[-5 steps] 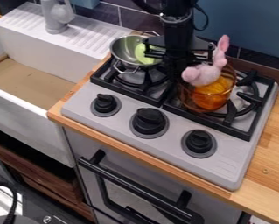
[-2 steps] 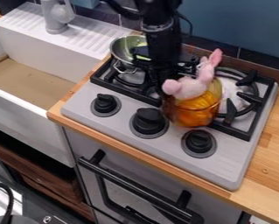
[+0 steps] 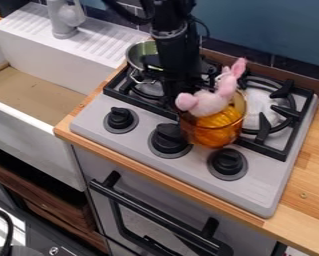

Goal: Move the yellow pot beside the right burner

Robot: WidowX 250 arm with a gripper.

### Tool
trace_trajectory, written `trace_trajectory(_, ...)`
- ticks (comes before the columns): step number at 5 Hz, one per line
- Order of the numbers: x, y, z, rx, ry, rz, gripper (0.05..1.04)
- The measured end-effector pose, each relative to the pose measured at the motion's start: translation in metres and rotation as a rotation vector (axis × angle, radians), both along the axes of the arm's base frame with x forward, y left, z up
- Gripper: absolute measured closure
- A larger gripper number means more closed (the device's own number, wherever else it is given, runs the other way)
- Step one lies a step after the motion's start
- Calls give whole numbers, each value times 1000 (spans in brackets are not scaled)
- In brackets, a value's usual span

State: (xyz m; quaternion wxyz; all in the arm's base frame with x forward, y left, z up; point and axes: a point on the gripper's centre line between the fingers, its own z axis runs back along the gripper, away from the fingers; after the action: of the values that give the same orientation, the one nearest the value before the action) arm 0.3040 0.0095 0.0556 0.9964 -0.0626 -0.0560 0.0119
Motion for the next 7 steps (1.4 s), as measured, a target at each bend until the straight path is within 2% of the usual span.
trace_trajectory(2, 3, 4, 1, 9, -17, 13, 1005)
trace_trajectory(3, 5, 7, 3, 28, -22, 3, 860)
trace_trajectory(4, 6, 5, 4, 37, -21, 6, 616)
trace_trajectory(5, 7, 5, 5, 40, -19, 6, 318)
trace_trajectory(6, 7, 6, 6, 45, -13, 16, 99)
trace_trajectory(7, 11, 10, 11, 44, -17, 25, 89)
